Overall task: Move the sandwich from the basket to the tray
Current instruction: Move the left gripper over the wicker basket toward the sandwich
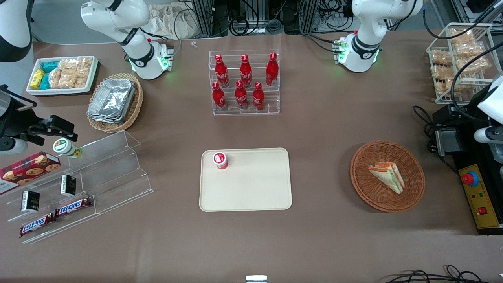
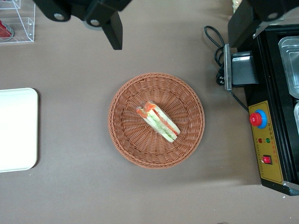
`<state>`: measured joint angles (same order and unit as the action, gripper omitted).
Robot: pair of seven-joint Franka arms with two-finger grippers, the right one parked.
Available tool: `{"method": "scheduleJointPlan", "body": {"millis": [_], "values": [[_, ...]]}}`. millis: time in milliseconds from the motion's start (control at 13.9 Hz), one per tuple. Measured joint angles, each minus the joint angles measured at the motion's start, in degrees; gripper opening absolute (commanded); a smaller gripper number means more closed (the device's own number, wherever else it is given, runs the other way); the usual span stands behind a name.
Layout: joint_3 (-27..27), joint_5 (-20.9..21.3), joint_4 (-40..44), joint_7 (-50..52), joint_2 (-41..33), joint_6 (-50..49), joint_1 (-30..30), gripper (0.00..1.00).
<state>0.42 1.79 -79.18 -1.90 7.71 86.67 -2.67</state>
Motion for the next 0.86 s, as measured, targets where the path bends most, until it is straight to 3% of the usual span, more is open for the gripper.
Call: {"method": "scheduleJointPlan", "body": {"millis": [505, 865], "values": [[0.1, 0.0, -0.4, 0.0, 0.0, -0.5, 0.0, 1.0], [0.3, 0.0, -6.1, 0.0, -0.2, 2.0, 0.0, 1.0]]}}
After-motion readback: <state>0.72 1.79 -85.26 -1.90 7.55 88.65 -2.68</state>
